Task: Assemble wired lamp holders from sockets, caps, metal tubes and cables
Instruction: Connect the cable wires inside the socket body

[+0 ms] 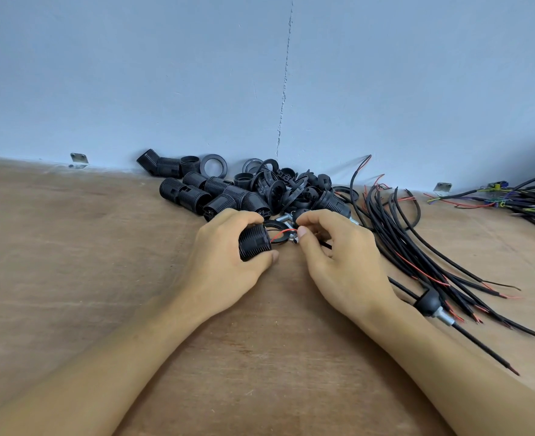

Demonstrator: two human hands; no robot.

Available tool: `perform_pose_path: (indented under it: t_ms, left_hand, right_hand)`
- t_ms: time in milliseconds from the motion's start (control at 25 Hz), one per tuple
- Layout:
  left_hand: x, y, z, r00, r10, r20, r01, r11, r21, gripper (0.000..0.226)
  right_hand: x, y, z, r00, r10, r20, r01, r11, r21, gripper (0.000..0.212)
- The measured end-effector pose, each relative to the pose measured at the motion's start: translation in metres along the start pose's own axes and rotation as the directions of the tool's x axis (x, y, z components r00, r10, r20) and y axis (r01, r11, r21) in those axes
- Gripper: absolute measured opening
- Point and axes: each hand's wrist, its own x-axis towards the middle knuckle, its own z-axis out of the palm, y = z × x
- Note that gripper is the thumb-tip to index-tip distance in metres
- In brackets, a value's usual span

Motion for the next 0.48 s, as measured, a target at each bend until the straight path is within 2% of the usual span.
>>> perform_pose_path:
  t_ms: [160, 240, 360, 480]
  left_hand:
    - [0.0020, -0.0002, -0.0034, 0.983, -0.182, -0.001, 0.180, 0.975, -0.128, 0.047]
    - [0.0044, -0.0018, -0.0061, 0.968, -0.249, 0.027, 0.248, 0.940, -0.233, 0.044]
    - [0.0071, -0.0017, -0.0090, 0.948, -0.313, 0.054, 0.310, 0.876, -0.370, 0.044]
    - [0.0078, -0.0013, -0.0065, 0.928, -0.367, 0.067, 0.358, 0.828, -0.432, 0.048]
  right_hand:
    - [0.0001, -0.0017, -0.0007, 0.996, -0.073, -0.043, 0.067, 0.991, -0.115, 0.015]
    - [-0.0005, -0.0031, -0.0009, 0.998, -0.063, -0.007, 0.062, 0.990, -0.127, 0.018]
    - [-0.0026, -0.0057, 0.0001, 0.995, -0.014, 0.094, 0.032, 0.981, -0.192, 0.033]
    - [-0.0026, -0.0070, -0.0005, 0.993, -0.003, 0.114, 0.031, 0.969, -0.245, 0.039]
